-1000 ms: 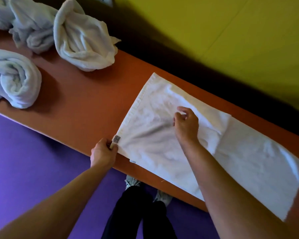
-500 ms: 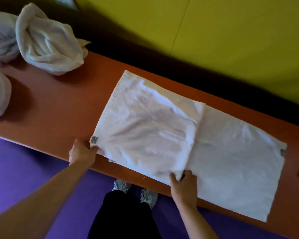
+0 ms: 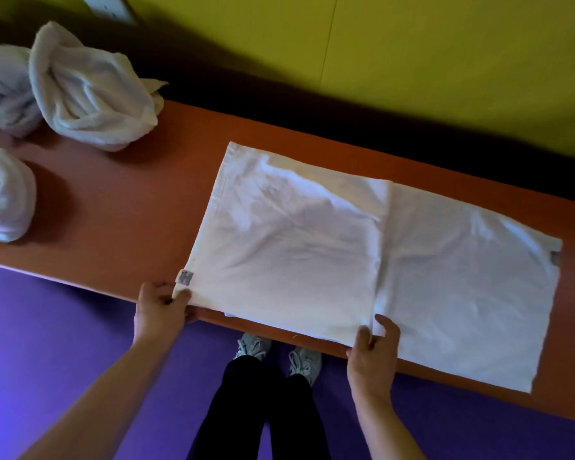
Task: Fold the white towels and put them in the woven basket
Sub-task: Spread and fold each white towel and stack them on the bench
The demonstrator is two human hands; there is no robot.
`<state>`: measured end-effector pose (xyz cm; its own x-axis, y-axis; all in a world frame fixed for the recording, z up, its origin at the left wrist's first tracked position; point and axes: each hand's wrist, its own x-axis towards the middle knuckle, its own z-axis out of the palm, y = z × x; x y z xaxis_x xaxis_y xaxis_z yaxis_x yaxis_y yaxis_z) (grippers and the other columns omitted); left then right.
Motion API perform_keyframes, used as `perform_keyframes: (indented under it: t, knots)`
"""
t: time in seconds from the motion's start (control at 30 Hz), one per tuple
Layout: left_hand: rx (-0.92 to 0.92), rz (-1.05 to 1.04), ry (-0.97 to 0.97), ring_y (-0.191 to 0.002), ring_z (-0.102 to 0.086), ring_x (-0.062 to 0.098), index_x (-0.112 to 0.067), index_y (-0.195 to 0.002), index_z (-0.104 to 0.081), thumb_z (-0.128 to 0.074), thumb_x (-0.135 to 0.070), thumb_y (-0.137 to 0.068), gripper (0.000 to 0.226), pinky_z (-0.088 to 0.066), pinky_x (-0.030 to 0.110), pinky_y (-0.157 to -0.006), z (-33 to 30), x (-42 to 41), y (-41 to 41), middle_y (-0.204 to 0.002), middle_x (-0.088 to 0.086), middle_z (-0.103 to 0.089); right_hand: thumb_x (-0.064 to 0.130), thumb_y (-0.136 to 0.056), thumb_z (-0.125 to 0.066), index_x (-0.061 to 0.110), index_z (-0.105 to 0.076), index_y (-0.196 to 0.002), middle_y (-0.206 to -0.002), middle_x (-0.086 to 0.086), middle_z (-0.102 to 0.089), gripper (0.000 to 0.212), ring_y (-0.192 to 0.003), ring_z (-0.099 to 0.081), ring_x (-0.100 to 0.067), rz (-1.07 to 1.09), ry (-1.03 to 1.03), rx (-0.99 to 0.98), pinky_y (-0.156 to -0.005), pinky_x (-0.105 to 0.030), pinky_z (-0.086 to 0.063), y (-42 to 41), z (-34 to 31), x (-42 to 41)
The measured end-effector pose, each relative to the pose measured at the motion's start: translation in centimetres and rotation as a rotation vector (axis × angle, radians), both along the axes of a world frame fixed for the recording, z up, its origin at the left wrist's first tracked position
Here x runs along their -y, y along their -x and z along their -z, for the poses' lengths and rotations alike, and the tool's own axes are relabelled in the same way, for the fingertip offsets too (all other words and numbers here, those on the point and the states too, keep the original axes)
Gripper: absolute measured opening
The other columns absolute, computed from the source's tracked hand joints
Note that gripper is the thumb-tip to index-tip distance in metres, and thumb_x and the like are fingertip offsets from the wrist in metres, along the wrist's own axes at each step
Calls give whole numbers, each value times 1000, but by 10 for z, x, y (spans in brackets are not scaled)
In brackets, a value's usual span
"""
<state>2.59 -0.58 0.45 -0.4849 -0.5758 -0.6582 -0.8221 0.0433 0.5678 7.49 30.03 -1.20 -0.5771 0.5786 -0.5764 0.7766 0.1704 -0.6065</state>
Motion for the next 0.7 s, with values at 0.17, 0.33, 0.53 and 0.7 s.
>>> perform_keyframes:
  t: [0.17,0.33,0.53,0.7]
  knots:
    - [-177,-255,-144,-53,-63,22,-11,-112,-55,-56,-3,-94,19,-61,34,-60,-25,-10,30,-77,7,-69,19,-97,-66,23,-65,-102,-54,-8,-58,6,-47,-57,-14,137,111,-208,-60,-33,-47,35,-33,-13]
    - [-224,-258,-234,-49,-63,18,-9,-88,-68,-59,-1,-93,13,-57,28,-54,-47,-11,85,-75,14,-63,24,-91,-74,13,-71,-99,-83,-5,-77,14,-62,-69,-14,286,323,-323,-64,-26,-56,91,-50,-32]
    - [-274,3,-210,-70,-71,14,-6,-110,-70,-72,-4,-90,20,-57,22,-65,-37,-22,157,-91,8,-73,22,-94,-71,13,-70,-106,-90,-2,-78,15,-66,-75,-17,108,137,-340,-57,-24,-54,155,-44,-40]
    - [-295,151,21,-58,-69,12,-8,-113,-66,-66,-24,-98,22,-57,22,-55,-19,-29,212,-83,0,-75,25,-96,-68,13,-71,-100,-82,-5,-77,13,-57,-72,-18,94,11,-374,-48,-18,-49,206,-19,-49]
